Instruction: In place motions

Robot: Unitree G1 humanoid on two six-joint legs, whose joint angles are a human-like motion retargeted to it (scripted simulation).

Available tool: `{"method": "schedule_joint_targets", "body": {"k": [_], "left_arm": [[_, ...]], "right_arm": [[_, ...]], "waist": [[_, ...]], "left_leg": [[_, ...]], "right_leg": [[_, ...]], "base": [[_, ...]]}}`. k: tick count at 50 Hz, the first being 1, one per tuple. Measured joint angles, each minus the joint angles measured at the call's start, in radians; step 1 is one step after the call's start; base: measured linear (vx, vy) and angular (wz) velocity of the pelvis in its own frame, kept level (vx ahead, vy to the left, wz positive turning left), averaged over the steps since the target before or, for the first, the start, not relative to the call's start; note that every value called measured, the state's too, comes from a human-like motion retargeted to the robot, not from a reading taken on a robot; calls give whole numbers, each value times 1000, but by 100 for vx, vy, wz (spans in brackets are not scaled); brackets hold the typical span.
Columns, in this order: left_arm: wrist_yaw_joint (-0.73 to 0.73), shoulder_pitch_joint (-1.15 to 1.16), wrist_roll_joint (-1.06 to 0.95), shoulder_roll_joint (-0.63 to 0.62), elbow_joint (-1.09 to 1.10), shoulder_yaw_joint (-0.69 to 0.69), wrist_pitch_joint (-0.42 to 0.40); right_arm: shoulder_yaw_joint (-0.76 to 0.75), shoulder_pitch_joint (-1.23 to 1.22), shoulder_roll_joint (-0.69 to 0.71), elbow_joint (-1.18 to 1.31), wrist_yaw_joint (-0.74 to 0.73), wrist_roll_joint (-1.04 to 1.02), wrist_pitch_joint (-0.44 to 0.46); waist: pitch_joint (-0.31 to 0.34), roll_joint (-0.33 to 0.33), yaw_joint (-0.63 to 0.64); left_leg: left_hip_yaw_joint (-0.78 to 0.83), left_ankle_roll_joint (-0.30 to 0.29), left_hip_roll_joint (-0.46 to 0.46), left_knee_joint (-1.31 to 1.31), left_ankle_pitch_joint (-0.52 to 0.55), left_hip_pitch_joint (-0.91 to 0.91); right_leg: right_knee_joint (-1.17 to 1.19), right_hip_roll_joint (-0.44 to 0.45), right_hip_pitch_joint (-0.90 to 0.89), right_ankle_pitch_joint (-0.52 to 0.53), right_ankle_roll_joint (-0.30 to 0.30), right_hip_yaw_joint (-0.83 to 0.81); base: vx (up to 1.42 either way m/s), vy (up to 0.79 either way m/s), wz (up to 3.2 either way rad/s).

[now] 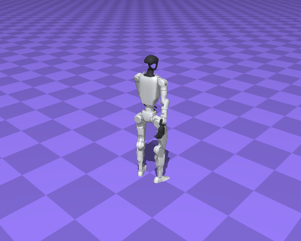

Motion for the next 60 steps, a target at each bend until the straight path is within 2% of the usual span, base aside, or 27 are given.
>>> {"method": "schedule_joint_targets", "body": {"k": [2, 5, 8, 10, 14, 17, 21, 25, 30, 33, 35, 37, 40, 45, 50, 55, 60], "left_arm": [[63, 78, 63, 0, 120, 26, 41], [179, 204, 110, 30, 308, 68, 145], [267, 394, 99, 76, 371, 123, 238], [264, 537, 89, 113, 371, 148, 245], [261, 778, 127, 149, 367, 251, 204], [311, 897, 107, 152, 371, 320, 220], [380, 935, 47, 135, 371, 357, 248], [374, 827, 57, 117, 371, 301, 256], [334, 520, 63, 99, 371, 119, 251], [214, 335, 79, 96, 306, 19, 239], [132, 217, 85, 84, 238, -23, 228], [76, 113, 91, 77, 170, -25, 196], [35, -20, 77, 58, 82, -22, 130], [-14, -139, -1, 52, -93, 12, 39], [5, -144, -45, 78, -190, -3, -46], [32, -36, 12, 72, -141, -47, -41], [94, 154, 101, 59, 54, -56, 18]], "right_arm": [[53, -110, 11, 0, 53, -28, -34], [143, -302, 26, 0, 97, -99, -110], [218, -471, 50, -85, 122, -191, -168], [254, -555, 71, -190, 133, -249, -184], [298, -686, 98, -356, 146, -297, -232], [313, -752, 120, -422, 131, -298, -281], [330, -766, 150, -455, 109, -281, -322], [346, -686, 154, -441, 132, -301, -346], [288, -506, 134, -294, 98, -374, -289], [214, -414, 109, -99, 70, -386, -231], [159, -341, 87, 0, 87, -394, -150], [125, -231, 61, 0, 132, -388, -29], [53, -76, 18, 0, 159, -360, 68], [-62, 92, -44, 0, 112, -306, 55], [-125, 154, -74, 0, 41, -158, 95], [-60, 87, -40, 0, -20, -13, 85], [99, -126, 16, 0, 45, -110, 22]], "waist": [[5, 2, 12], [14, 4, 30], [27, 5, 37], [33, 4, 34], [32, 10, 35], [28, 13, 32], [29, 5, 20], [20, -3, 8], [6, -16, 18], [4, -27, 6], [8, -33, -9], [2, -34, 67], [7, -29, -113], [7, -16, -102], [9, -4, -98], [7, -1, -74], [13, -9, -58]], "left_leg": [[-5, -1, -2, -2, 2, 5], [-12, -1, -4, -2, 3, 13], [-11, -4, -3, -3, 1, 18], [-9, -7, -1, -4, 0, 21], [-2, -12, 8, -5, -5, 19], [1, -14, 13, -5, -8, 17], [-2, -16, 15, -4, -8, 19], [-7, -16, 14, -4, -7, 16], [-8, -14, 13, -4, -2, 11], [-13, -13, 11, -1, 0, 9], [-17, -11, 10, 1, 2, 10], [75, -18, 31, 2, -10, 18], [-93, -2, -11, 4, 12, -7], [-39, -3, 0, 4, 2, -4], [-22, -3, 3, 2, -1, -2], [-32, -3, -1, 3, 2, -6], [-54, -3, -11, -2, 7, 6]], "right_leg": [[0, 0, 7, -3, 2, 4], [-3, 2, 19, -6, 3, 1], [1, 4, 20, -11, 8, 10], [5, 6, 18, -15, 14, 24], [8, 14, 6, -20, 20, 45], [8, 19, 2, -23, 23, 52], [9, 21, 6, -26, 27, 55], [7, 22, 7, -28, 28, 52], [2, 19, 14, -23, 21, 23], [-2, 16, 26, -19, 19, -2], [-3, 14, 34, -16, 18, -13], [-15, 28, 54, -37, 29, 70], [-33, 19, 50, 0, -7, -112], [-26, 15, 27, 3, -15, -68], [-24, 13, 14, 7, -24, -61], [-25, 11, 19, 5, -22, -69], [-22, 12, 36, -3, -11, -50]], "base": [[-2, 2, 32], [-1, -1, 17], [0, 0, 0], [0, 0, 0], [0, 0, 0], [0, 0, 0], [0, 0, 0], [0, 0, 0], [0, 0, 0], [0, 0, 0], [0, -2, -50], [0, -2, -131], [4, 1, 179], [0, 3, -41], [-1, 2, -24], [0, 1, 12], [0, 0, 35]]}}
